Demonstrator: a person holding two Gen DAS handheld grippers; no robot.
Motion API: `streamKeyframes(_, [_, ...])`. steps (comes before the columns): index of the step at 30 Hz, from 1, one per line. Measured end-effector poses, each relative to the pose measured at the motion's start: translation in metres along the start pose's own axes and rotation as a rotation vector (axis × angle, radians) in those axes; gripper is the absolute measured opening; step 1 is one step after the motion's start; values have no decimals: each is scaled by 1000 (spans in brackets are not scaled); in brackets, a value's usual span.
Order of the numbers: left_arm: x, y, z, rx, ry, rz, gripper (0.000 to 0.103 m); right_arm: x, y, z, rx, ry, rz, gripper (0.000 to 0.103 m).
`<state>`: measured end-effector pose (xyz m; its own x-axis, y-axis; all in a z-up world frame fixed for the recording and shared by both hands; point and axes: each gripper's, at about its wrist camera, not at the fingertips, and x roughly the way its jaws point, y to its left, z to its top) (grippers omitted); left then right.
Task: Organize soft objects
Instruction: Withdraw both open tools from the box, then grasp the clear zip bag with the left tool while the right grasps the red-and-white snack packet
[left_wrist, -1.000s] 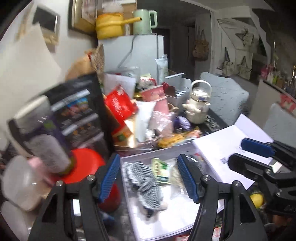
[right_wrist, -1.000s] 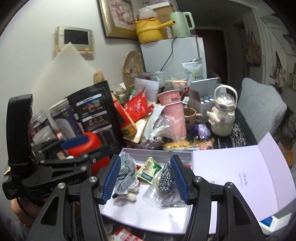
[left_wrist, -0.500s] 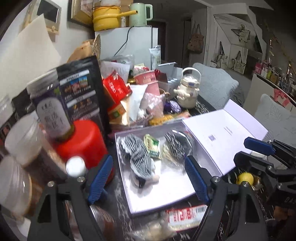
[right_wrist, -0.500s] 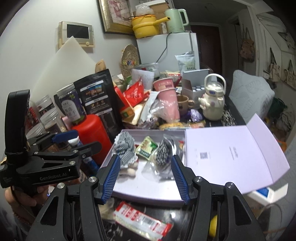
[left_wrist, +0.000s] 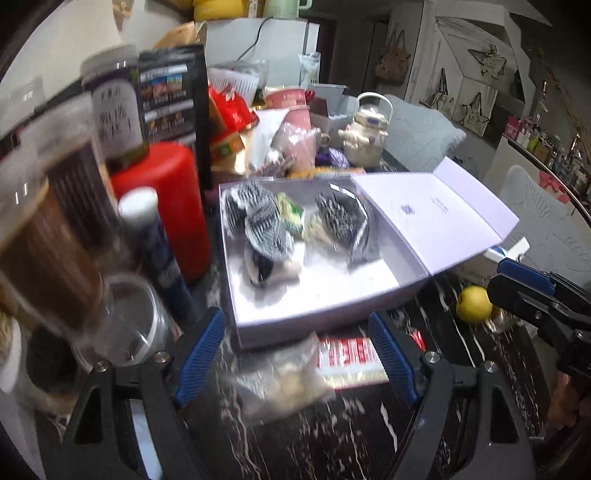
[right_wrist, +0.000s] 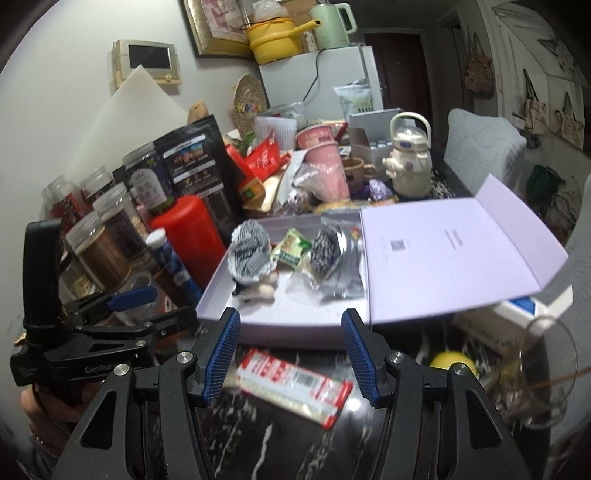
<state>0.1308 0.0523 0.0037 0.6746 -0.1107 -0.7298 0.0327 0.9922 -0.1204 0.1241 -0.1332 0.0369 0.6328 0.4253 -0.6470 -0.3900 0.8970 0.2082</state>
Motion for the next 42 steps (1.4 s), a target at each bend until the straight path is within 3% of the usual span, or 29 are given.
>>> streamKeyframes(12, [16,5,-41,-32,59,-8,80,10,-8,-49,43,97,-17,57])
streamKeyframes(21, [44,11,-46,-41,103,10,80,33,-11,-67,45,170,-10,57])
streamKeyframes(24, [52,11,-45,-19,103,51,80,40,-13,-69,36,180,-5,57])
streamKeyframes(32, [77,18,-45,-37,165,47,80,68,-17,-70,-10,234,2,63])
streamKeyframes(39, [87,25,-44,-60,189,30,80,90,-17,-67,-87,285,24,83])
streamKeyframes(42, [83,28,-44,-77,168,11,71,98,-14,-65,-132,299,30,86])
